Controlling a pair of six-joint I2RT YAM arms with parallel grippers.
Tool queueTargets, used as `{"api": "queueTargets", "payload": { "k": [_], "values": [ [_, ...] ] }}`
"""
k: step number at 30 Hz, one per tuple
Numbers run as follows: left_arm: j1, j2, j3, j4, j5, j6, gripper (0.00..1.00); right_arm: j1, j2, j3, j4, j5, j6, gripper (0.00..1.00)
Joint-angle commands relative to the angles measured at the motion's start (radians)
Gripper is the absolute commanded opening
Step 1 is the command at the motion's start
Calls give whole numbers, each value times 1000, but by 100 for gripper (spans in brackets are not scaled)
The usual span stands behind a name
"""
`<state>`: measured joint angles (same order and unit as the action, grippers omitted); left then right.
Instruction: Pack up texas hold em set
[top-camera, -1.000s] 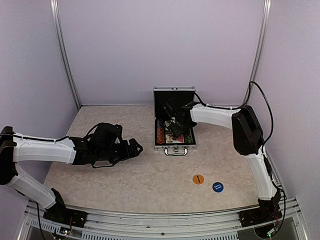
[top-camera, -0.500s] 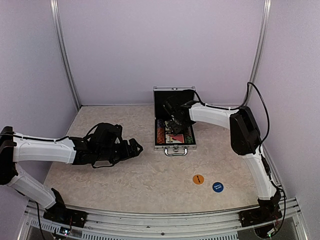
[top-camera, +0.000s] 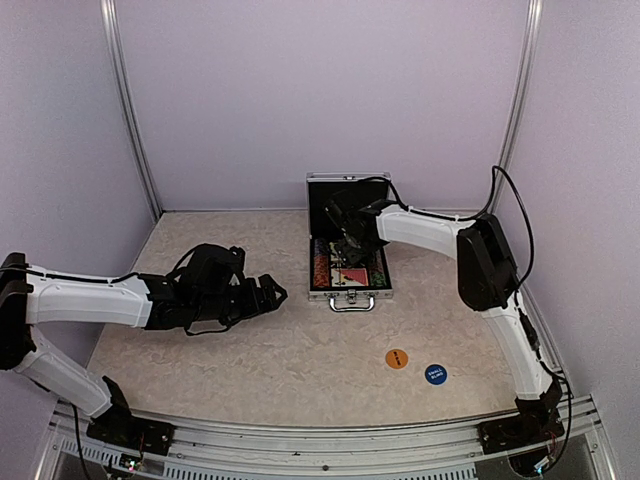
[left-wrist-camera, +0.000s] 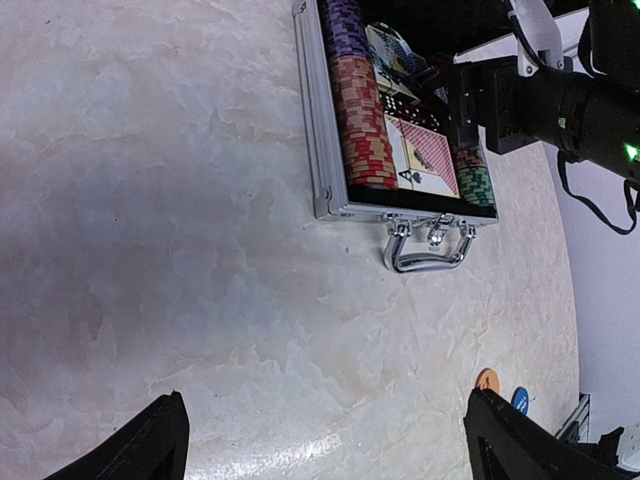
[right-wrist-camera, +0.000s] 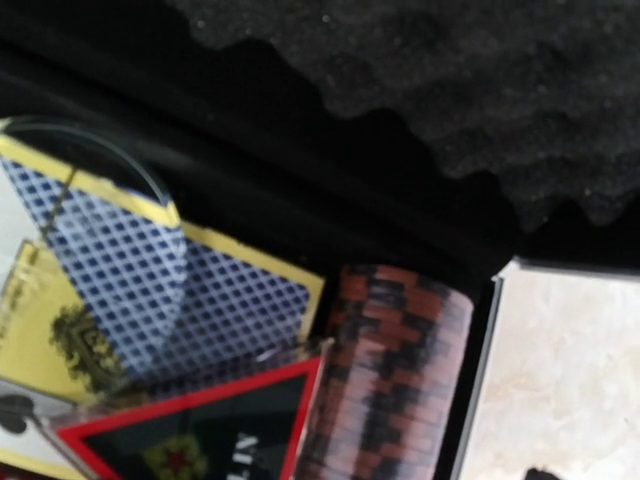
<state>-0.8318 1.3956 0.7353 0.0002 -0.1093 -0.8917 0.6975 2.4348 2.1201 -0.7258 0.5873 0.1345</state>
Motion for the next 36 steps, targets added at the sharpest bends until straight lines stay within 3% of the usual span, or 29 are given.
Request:
{"api": "queueTargets", "payload": {
  "k": [1,9,25,28,36],
  "values": [
    [-6,-5,-16,24,11,-5,95,-17,25,37,-1,44,-6,87],
    [-9,-6,-14,24,9,-6,95,-20,30,53,-19,43,-4,88],
    [-24,-4,-17,36,4,-12,95,-6,-223,-134,-3,-134,52,94],
    [-24,-11,-22,34,1,-12,95,7,-294,-241,-22,-181,78,95],
    [-24,-30,-47,47,-5,-3,99,94,-632,-737,50,-367,243,100]
  ]
}}
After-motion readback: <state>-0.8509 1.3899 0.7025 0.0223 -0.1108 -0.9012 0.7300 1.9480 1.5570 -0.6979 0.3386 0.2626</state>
